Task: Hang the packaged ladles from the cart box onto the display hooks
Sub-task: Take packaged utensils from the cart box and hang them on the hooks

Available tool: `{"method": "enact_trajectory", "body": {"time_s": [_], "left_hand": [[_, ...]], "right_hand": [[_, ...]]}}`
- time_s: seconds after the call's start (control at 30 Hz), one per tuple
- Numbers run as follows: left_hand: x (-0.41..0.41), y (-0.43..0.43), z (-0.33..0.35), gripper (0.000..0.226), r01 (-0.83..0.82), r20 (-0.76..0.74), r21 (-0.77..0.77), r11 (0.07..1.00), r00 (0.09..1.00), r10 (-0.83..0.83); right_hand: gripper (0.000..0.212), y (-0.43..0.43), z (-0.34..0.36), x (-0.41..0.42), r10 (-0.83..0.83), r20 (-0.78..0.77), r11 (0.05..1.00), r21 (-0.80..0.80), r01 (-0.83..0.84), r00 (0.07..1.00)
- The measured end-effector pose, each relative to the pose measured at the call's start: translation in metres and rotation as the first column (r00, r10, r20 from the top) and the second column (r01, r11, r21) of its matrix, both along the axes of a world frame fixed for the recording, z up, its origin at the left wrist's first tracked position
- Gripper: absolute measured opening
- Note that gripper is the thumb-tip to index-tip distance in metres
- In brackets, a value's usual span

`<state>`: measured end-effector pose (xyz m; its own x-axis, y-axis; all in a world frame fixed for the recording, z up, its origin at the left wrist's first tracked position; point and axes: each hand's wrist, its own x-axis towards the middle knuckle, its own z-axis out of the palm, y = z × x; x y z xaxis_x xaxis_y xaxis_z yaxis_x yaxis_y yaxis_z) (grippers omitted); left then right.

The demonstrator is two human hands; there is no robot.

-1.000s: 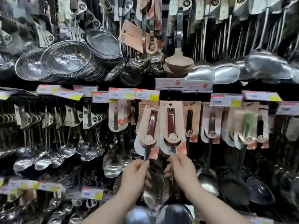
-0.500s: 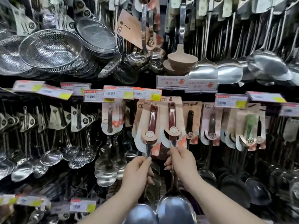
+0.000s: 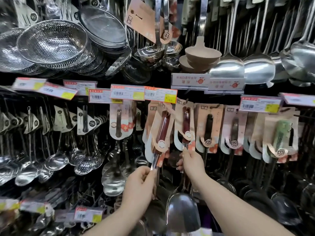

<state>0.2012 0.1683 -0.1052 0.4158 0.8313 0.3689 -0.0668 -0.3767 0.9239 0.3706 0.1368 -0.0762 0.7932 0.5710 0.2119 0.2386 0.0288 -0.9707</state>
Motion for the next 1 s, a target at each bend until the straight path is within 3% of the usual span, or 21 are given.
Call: {"method": "enact_trajectory", "body": {"time_s": [0.17,0.4,0.6,0.67,0.7,0.73,0.8,0.87,1.0], "left_hand": [[0.0,0.002,0.001,0.032,-0.009,0.009,-0.006,1.0,1.0,0.009],[0.014,-0.001,0.008,0.025,0.032,0.033,-0.044,0.999,0.999,-0.03],[0.021,-0.003,0.006,0.024,0.07,0.057,-0.045,0.997,0.996,-0.067],[0.021,-0.004,0.006,0.025,0.086,0.058,-0.044,0.995,0.995,-0.084],[0.021,-0.005,0.006,0.024,0.097,0.069,-0.054,0.994,0.993,-0.093],[0.021,-0.006,0.006,0.024,0.109,0.084,-0.07,0.992,0.991,-0.103],[0.023,-0.008,0.005,0.025,0.136,0.109,-0.097,0.986,0.986,-0.126],[0.026,-0.012,0.003,0.026,0.167,0.122,-0.112,0.98,0.981,-0.153],[0.031,-0.021,-0.002,0.036,0.216,0.115,-0.112,0.97,0.972,-0.204]], "right_hand": [[0.038,0.024,-0.005,0.023,-0.035,0.111,0.996,-0.073,0.043,0.993],[0.037,0.044,-0.006,0.041,0.023,0.096,0.991,-0.133,-0.01,0.995],[0.036,0.035,-0.007,0.049,0.052,0.314,0.894,-0.437,0.096,0.948],[0.036,0.024,-0.003,0.038,-0.033,0.337,0.933,-0.326,0.15,0.941],[0.039,0.018,-0.002,0.031,-0.051,0.251,0.977,-0.186,0.1,0.967],[0.043,0.011,0.001,0.022,0.009,0.103,0.999,-0.035,-0.005,0.995],[0.049,-0.005,0.008,-0.002,0.265,-0.122,0.96,0.122,-0.251,0.957],[0.044,-0.019,0.011,-0.021,0.381,-0.062,0.918,0.143,-0.37,0.922],[0.023,-0.036,0.014,-0.037,0.268,0.089,0.919,0.276,-0.282,0.959]]}}
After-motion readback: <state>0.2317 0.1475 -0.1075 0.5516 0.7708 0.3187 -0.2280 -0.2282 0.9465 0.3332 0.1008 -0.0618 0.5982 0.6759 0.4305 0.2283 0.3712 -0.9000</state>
